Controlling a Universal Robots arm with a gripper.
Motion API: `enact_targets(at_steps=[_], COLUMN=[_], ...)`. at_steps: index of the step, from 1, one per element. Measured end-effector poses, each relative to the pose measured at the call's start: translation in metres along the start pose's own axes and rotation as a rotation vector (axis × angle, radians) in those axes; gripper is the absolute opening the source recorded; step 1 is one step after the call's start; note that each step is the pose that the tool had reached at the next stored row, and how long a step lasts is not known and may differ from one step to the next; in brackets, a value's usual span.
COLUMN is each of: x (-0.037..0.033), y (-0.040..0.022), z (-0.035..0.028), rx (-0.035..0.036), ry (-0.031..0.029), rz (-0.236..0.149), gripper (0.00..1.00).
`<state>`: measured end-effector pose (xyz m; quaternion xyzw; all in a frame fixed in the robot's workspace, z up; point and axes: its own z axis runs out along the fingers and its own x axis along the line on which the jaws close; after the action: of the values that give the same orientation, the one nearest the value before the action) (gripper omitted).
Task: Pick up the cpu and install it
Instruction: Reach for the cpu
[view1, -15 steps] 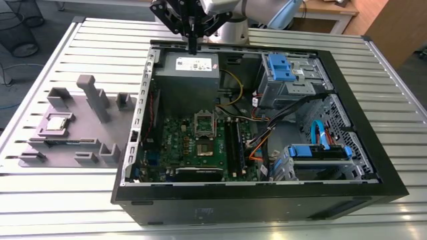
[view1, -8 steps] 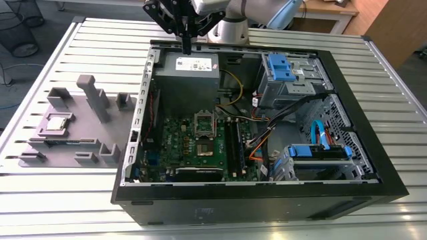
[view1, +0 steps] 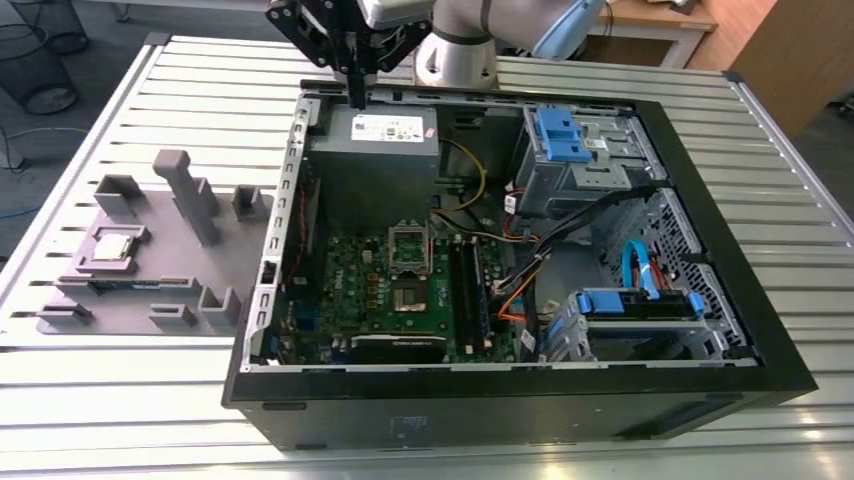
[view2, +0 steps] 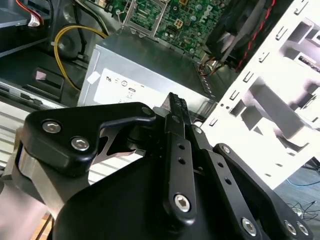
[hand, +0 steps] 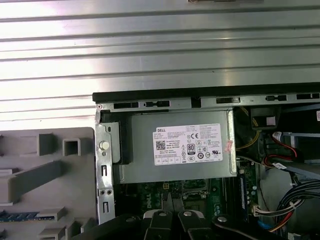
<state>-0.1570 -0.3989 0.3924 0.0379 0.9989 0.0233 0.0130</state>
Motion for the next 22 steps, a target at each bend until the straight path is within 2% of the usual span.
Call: enact_targets(at_steps=[22], x=[0.0540], y=[-0.0042], z=[0.0003], rx=[0.0000], ry=[0.0000], rz=[0.000], gripper=[0.11])
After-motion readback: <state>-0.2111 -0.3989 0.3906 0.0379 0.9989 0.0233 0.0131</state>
